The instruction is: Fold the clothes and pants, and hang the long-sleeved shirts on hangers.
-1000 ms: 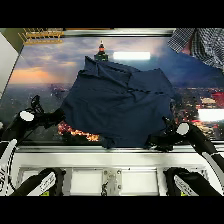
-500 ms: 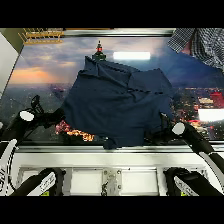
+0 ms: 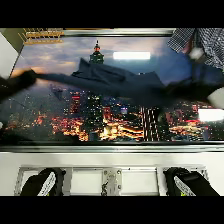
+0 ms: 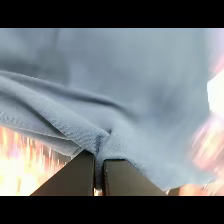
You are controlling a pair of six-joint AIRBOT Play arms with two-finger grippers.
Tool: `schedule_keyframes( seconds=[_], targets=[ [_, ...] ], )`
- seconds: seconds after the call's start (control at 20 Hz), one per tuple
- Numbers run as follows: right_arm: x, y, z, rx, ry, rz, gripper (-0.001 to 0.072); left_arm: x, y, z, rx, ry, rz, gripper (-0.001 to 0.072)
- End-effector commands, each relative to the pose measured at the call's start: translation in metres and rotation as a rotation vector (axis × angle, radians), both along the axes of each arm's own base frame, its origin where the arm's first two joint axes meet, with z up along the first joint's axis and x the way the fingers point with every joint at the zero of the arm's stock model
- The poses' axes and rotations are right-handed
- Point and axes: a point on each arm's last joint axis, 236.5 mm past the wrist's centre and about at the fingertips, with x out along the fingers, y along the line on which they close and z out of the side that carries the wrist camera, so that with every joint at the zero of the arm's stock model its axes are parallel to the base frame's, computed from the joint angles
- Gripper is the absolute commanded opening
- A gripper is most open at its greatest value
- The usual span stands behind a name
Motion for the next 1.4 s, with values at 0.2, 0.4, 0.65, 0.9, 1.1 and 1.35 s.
schedule_keyframes(
  seconds=[0.2, 0.4, 0.65, 0.9, 1.1, 1.35],
  targets=[
    [-0.075, -0.001, 0.277, 0.105, -0.640, 0.043, 0.0016, -0.194, -0.035, 0.288, 0.142, -0.788, 0.044, 0.0008],
    [-0.136, -0.001, 0.340, 0.197, -0.855, 0.070, 0.0016, -0.273, -0.050, 0.340, 0.172, -0.990, 0.054, 0.0008],
    [-0.182, -0.010, 0.373, 0.231, -0.997, 0.062, 0.0016, -0.276, -0.053, 0.362, 0.187, -1.021, 0.043, 0.0008],
    [-0.140, -0.002, 0.348, 0.252, -0.871, 0.056, 0.0016, -0.165, -0.042, 0.318, 0.187, -0.743, -0.020, 0.0008],
    [-0.040, 0.018, 0.252, 0.216, -0.507, 0.052, 0.0015, -0.040, -0.017, 0.219, 0.109, -0.423, -0.038, 0.0008],
    [0.079, 0.035, 0.056, 0.100, 0.057, 0.041, 0.0016, 0.085, -0.015, 0.026, -0.012, 0.023, -0.088, 0.0008]
  ],
)
